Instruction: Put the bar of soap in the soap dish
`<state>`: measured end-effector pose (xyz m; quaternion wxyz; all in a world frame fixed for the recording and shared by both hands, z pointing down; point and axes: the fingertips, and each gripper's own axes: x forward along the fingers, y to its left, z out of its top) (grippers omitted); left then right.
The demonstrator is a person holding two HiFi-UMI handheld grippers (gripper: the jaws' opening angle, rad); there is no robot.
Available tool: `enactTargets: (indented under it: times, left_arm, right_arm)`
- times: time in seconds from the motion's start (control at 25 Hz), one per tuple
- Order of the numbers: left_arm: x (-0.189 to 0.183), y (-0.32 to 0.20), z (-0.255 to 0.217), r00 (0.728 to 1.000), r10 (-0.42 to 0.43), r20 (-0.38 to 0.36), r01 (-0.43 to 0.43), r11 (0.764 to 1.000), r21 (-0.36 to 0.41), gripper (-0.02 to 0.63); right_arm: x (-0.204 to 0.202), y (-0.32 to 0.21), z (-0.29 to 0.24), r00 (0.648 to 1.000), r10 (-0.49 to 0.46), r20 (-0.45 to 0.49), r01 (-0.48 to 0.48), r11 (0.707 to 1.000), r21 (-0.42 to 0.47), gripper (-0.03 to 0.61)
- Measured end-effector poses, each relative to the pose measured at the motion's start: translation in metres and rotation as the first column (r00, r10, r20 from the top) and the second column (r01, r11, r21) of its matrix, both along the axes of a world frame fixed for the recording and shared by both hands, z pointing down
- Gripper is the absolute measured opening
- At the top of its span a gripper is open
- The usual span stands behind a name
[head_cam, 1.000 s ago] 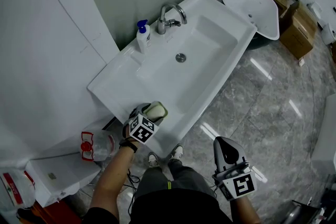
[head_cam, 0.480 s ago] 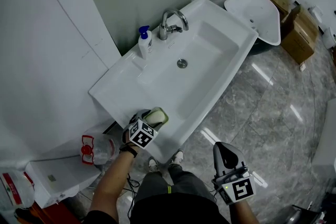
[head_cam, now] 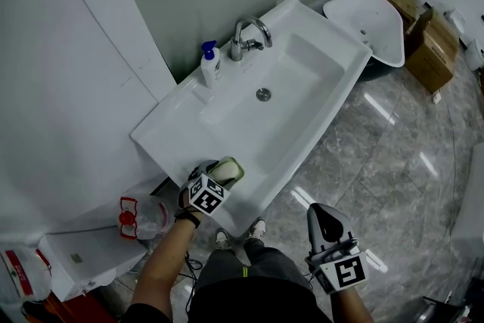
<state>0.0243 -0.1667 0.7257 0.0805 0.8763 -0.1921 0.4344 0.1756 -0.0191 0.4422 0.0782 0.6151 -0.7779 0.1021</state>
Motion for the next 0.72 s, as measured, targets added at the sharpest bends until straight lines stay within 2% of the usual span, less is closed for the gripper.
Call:
enactTargets:
  times: [0.48,0.72]
  left_arm:
    - [0.002,0.004,-0.018,0.999,-0.029,-0.025,0.028,0.999,-0.018,0.318]
    - [-0.005,0.003,-0.034,0.994,-0.075,-0.074,0.074,0.997,-0.011,0.307]
  right_arm:
    - [-0.008,-0.009,-0.019,1.0,-0.029,0.011,0.028,0.997,0.066,0.011]
    - [-0.013,-0.018,-0.025,0.998,-0.051,0.022,0.049,0.994,0.094,0.011]
